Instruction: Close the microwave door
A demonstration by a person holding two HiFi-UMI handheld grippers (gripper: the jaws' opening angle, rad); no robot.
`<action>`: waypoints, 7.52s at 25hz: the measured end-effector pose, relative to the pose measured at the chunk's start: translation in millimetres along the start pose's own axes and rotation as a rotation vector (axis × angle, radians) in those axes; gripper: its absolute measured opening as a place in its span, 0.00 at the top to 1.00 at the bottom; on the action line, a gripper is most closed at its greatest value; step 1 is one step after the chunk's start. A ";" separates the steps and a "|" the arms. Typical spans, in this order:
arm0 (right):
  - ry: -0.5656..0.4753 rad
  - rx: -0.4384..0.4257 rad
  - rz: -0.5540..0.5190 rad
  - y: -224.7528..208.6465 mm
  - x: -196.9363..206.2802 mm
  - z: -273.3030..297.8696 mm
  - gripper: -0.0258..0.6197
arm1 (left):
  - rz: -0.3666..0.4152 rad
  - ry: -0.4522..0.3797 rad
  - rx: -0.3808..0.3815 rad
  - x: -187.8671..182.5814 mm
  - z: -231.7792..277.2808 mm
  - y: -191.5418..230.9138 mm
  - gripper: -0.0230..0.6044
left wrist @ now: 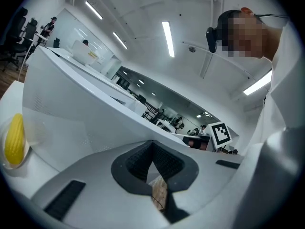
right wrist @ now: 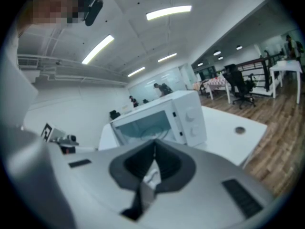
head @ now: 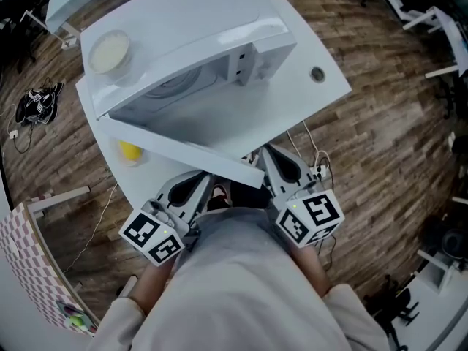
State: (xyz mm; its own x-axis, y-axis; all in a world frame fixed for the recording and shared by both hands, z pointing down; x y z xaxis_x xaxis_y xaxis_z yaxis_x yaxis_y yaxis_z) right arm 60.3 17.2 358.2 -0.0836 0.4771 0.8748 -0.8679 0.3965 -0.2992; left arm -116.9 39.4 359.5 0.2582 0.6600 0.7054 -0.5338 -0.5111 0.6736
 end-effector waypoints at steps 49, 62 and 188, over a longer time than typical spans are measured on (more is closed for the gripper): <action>-0.041 -0.171 -0.011 -85.5 -50.2 49.5 0.92 | 0.030 -0.074 -0.149 -39.3 78.7 15.1 0.94; -0.056 -0.236 -0.043 -80.8 -57.0 54.8 0.92 | 0.002 -0.136 -0.173 -45.0 90.4 16.1 0.94; -0.037 -0.306 -0.237 33.8 -41.3 4.5 0.92 | -0.014 -0.258 -0.168 -57.0 21.4 14.3 0.94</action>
State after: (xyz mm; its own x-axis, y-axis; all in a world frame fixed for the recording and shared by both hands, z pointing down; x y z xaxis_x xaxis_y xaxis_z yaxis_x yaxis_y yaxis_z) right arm 32.2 7.3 313.7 0.0794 0.3177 0.9449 -0.6792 0.7110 -0.1820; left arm -122.0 -17.3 333.6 0.4515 0.4937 0.7432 -0.6486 -0.3904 0.6534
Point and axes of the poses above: the fingertips, and each gripper's own axes: z forward along the fingers, y to its left, x out of its underside, the point moved 5 cm from there along -z, backward along the fingers, and after that the axes turned 6 degrees about -z, right-handed, at the moved point
